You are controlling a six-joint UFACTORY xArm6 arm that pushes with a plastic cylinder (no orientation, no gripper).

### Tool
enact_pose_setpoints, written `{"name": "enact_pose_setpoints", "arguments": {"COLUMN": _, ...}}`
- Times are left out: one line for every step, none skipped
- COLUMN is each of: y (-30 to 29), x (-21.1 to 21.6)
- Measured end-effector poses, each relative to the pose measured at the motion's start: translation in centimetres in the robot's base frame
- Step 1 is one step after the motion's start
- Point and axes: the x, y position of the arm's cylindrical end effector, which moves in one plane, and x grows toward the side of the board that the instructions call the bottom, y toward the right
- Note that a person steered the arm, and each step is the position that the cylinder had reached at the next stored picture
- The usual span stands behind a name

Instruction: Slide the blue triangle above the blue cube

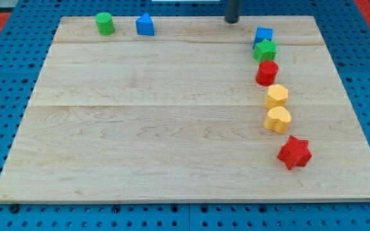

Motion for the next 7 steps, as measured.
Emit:
{"name": "enact_pose_setpoints", "arguments": {"y": -5.4, "x": 4.5}}
{"name": "enact_pose_setpoints", "arguments": {"y": -16.2, "x": 5.1}}
{"name": "enact_pose_setpoints", "arguments": {"y": -23.2, "x": 2.1}}
{"name": "enact_pose_setpoints", "arguments": {"y": -23.0, "x": 0.9}}
{"name": "enact_pose_setpoints", "arguments": {"y": -21.7, "x": 0.2}}
{"name": "enact_pose_setpoints", "arguments": {"y": -21.4, "x": -2.0}}
{"name": "enact_pose_setpoints", "arguments": {"y": -14.9, "x": -0.7}}
